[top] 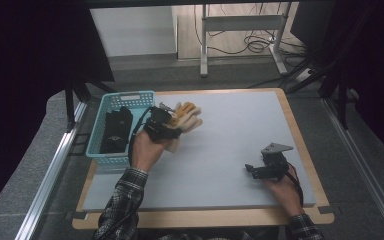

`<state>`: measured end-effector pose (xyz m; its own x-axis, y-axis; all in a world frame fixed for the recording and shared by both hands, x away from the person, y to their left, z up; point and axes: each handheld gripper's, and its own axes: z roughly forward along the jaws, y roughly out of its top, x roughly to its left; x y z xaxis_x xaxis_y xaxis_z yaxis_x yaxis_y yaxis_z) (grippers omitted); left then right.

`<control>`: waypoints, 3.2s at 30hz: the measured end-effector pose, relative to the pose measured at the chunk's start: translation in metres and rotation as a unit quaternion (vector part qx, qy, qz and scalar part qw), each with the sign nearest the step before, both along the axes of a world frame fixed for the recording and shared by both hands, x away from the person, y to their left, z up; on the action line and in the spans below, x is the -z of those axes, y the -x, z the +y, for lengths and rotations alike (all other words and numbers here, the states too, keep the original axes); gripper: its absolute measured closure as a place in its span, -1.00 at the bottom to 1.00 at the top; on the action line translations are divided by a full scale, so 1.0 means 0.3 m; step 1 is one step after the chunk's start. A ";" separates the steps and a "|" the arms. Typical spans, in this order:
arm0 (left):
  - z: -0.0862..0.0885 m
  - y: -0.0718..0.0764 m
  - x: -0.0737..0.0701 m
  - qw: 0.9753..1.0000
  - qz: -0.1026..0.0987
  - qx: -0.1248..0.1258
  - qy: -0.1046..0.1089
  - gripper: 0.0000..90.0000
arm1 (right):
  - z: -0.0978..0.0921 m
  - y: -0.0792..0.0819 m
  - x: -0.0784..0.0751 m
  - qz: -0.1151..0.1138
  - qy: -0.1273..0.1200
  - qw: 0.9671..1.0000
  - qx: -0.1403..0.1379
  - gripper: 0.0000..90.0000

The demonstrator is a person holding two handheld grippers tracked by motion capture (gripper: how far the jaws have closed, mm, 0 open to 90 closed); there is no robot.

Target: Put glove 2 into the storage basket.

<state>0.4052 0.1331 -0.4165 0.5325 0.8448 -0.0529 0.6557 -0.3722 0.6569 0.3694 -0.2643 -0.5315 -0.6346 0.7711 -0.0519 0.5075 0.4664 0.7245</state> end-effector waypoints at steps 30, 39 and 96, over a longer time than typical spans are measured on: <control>0.451 -0.145 0.111 0.978 0.056 -0.201 0.004 0.21 | 0.000 0.000 0.000 0.000 0.000 1.000 0.000 -0.71; 0.399 -0.217 0.203 0.977 0.095 -0.188 -0.016 0.19 | 0.000 0.000 0.000 0.000 0.000 1.000 0.000 -0.71; 0.466 -0.204 0.202 0.979 0.080 -0.183 -0.052 0.14 | 0.000 0.000 0.000 0.000 0.000 1.000 0.000 -0.71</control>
